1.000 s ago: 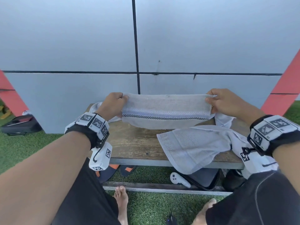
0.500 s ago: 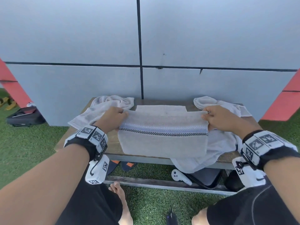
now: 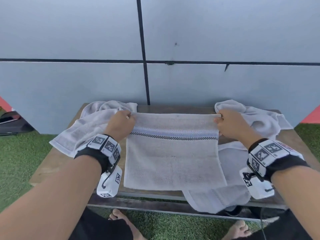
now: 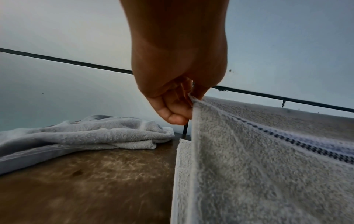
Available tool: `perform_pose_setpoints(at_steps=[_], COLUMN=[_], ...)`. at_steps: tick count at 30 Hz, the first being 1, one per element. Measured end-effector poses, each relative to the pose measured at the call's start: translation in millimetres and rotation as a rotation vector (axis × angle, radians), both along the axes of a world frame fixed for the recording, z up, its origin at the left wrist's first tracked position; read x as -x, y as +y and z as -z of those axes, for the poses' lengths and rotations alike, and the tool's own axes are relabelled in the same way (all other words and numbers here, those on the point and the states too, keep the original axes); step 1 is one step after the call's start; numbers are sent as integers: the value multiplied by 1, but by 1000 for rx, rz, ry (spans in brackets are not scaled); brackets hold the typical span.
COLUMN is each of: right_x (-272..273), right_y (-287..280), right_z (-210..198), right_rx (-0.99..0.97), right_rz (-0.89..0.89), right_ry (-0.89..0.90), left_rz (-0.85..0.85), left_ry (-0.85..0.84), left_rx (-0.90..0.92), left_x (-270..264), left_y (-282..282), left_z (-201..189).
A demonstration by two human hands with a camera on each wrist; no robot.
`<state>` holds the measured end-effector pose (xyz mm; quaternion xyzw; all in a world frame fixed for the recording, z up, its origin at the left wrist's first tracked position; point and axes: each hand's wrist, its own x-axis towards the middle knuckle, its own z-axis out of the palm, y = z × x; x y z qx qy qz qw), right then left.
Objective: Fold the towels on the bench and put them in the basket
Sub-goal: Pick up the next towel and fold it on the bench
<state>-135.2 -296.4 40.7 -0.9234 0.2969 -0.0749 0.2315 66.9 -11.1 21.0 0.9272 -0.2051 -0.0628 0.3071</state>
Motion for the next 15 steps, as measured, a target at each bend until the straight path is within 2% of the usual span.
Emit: perform_pose_setpoints(at_steps=[4, 7, 10, 15], right_x=[-38, -64, -85, -104], right_y=[-30, -48, -60, -61], right_z=[14, 28, 42, 67], right_rx=[76, 110, 129, 226], right_rz=[-21, 14, 58, 47], right_ry=[48, 77, 134, 223], left_rz=[-32, -29, -34, -12], left_ry=[0, 37, 23, -75], left_rx=[-79, -97, -192, -378], left_x=[-32, -58, -82, -78], left_y=[-28, -45, -61, -80], left_z=[4, 20, 41, 48])
